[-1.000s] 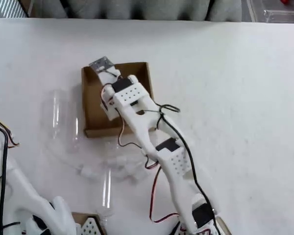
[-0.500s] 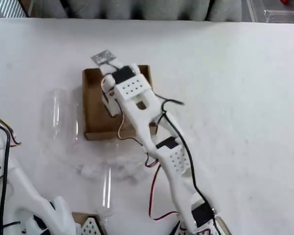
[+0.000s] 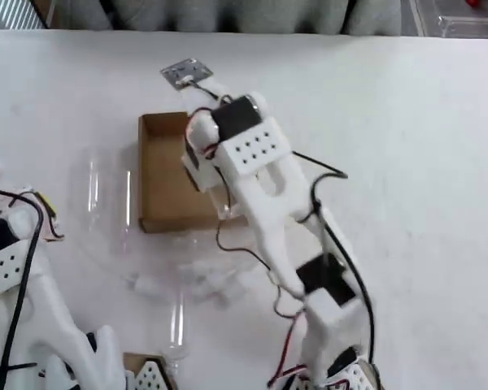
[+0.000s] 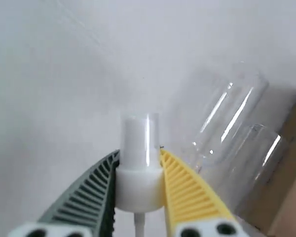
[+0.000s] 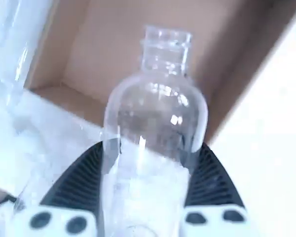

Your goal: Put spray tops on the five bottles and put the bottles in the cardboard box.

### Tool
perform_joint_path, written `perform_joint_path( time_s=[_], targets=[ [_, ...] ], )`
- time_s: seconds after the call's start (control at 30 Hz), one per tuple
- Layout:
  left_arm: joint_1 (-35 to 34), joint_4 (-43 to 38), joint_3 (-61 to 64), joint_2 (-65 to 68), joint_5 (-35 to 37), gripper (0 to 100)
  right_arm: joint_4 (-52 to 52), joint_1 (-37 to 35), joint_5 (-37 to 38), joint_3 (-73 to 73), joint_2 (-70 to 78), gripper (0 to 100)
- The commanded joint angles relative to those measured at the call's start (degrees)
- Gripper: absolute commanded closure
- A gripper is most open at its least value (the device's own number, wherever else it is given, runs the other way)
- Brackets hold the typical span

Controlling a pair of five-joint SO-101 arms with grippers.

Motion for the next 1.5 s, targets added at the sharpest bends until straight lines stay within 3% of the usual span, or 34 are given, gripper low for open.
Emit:
perform_joint_path(
  time_s=[0.0,0.13,0.27,0.4,0.63,0.9,1.27,1.47],
  targets=[
    [4.62,0.00,1.58,-0.40,0.18,98,1.54,0.92,0.35,7.91,-14.46,98.3],
    [9.45,-6.86,6.15,-0.40,0.18,98,1.45,4.09,0.35,17.05,-24.66,98.3],
    [11.12,-10.55,9.41,-0.40,0.18,98,1.45,12.70,2.20,26.81,-33.36,98.3],
    [10.86,-11.08,9.93,-0.40,0.09,98,0.75,23.60,12.04,37.63,-40.48,98.3],
    [5.67,-12.13,9.58,-0.40,0.09,98,-9.63,40.13,16.26,57.67,-50.51,98.3],
    [5.14,-14.77,9.93,0.04,-7.65,98,-24.13,40.92,17.85,75.78,-52.00,98.3],
    [5.05,-21.10,11.43,0.31,-7.56,98,-36.97,41.19,18.20,86.42,-52.09,98.1],
    [5.05,-22.42,10.11,3.21,-7.56,98,-49.27,41.89,18.20,92.75,-52.09,98.1]
  ],
)
